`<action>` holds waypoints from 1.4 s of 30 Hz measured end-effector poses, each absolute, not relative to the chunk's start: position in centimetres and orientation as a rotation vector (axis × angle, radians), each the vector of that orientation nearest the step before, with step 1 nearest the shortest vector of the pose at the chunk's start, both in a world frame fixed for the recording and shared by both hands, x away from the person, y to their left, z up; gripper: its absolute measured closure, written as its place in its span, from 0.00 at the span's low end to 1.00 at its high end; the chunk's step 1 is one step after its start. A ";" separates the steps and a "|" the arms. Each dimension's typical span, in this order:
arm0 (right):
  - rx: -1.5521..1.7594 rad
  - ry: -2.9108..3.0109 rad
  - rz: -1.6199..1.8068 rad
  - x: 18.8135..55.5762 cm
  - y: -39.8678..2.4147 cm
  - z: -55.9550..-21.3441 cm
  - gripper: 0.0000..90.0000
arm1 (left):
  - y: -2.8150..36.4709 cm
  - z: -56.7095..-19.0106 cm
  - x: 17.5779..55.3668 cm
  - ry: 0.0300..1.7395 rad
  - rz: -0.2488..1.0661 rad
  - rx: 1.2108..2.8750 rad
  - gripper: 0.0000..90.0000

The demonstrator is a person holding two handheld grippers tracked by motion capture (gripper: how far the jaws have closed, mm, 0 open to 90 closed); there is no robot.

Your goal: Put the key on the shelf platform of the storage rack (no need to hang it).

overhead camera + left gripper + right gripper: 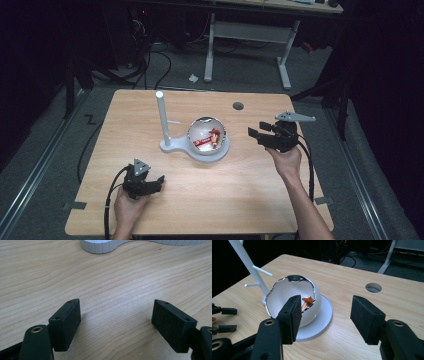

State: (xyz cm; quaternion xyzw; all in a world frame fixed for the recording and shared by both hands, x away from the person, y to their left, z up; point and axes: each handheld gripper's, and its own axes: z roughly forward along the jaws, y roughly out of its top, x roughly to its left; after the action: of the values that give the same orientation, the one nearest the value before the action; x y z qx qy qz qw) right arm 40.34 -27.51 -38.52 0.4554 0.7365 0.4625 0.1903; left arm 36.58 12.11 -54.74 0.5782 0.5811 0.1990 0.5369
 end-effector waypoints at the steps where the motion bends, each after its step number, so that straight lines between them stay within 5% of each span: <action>1: 1.275 2.068 1.302 40.2 -27.5 -38.4 0.47 | 12.1 -54.7 36.6 1.383 0.474 1.376 0.26; 42: 1.342 1.975 1.354 34.4 -32.6 -39.5 0.48 | 12.1 -54.7 36.6 1.384 0.474 1.376 0.26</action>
State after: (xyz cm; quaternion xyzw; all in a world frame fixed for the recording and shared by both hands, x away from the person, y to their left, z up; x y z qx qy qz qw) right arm 34.41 -32.55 -39.53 0.4795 0.7054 0.4834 0.1969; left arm 36.61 12.11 -54.74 0.5780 0.5814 0.1989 0.5369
